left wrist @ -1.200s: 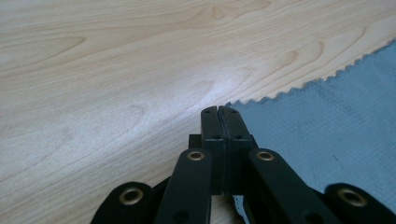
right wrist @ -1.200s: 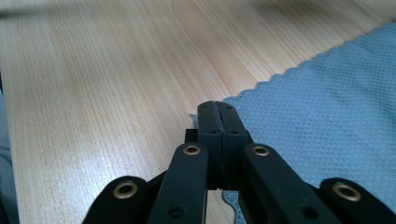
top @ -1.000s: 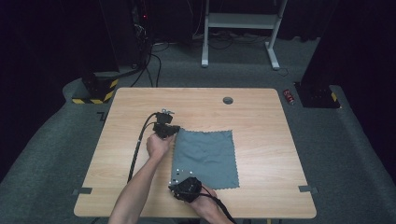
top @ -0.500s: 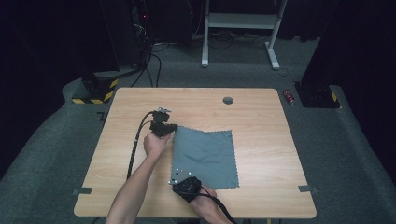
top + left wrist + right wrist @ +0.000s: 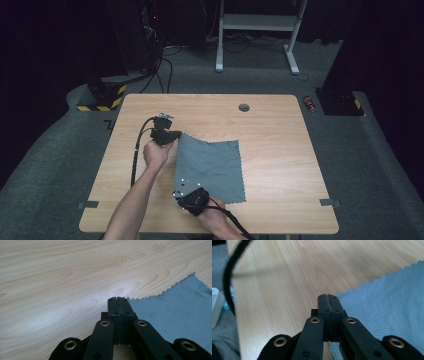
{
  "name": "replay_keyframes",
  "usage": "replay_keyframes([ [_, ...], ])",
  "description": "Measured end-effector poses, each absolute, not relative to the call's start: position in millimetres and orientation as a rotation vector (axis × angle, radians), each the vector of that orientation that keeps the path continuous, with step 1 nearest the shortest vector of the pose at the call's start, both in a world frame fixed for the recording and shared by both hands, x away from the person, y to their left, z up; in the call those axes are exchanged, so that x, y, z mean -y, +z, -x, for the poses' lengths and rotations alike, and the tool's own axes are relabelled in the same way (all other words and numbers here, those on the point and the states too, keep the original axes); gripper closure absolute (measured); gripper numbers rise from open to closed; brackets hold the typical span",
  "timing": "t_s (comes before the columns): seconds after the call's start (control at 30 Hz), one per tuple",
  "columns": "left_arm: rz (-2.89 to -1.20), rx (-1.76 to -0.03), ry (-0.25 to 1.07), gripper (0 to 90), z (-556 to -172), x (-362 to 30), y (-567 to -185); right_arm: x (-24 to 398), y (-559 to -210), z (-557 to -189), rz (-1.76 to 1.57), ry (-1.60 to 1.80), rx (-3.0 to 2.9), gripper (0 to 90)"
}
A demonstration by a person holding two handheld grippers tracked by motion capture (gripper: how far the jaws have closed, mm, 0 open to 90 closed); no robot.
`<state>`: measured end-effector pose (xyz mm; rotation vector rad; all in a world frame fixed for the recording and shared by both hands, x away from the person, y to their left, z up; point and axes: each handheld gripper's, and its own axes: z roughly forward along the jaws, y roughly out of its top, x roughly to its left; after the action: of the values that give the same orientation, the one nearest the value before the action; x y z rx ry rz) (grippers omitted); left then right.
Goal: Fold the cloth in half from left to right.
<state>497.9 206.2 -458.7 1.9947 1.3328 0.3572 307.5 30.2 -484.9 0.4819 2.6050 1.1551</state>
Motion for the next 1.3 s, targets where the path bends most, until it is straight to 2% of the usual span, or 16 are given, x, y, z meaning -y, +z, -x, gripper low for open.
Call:
replay_keyframes([
  [0.2,-1.985,-1.335,0.374,90.0,-494.5,-210.5,-454.5,-29.4,-475.2,-305.5,-0.465,1.198,-2.577,90.0],
  [0.43,-2.021,-1.288,0.343,90.0,-498.6,-183.0,-464.1,-10.7,-477.5,-305.5,-0.526,1.179,-2.556,90.0],
  [0.67,-2.021,-1.229,0.323,90.0,-502.2,-156.9,-455.0,14.4,-480.3,-301.0,-0.593,1.159,-2.531,90.0],
  [1.3,-2.095,-1.169,0.306,90.0,-512.1,-112.4,-461.4,69.0,-483.8,-293.6,-0.724,1.180,-2.443,90.0],
])
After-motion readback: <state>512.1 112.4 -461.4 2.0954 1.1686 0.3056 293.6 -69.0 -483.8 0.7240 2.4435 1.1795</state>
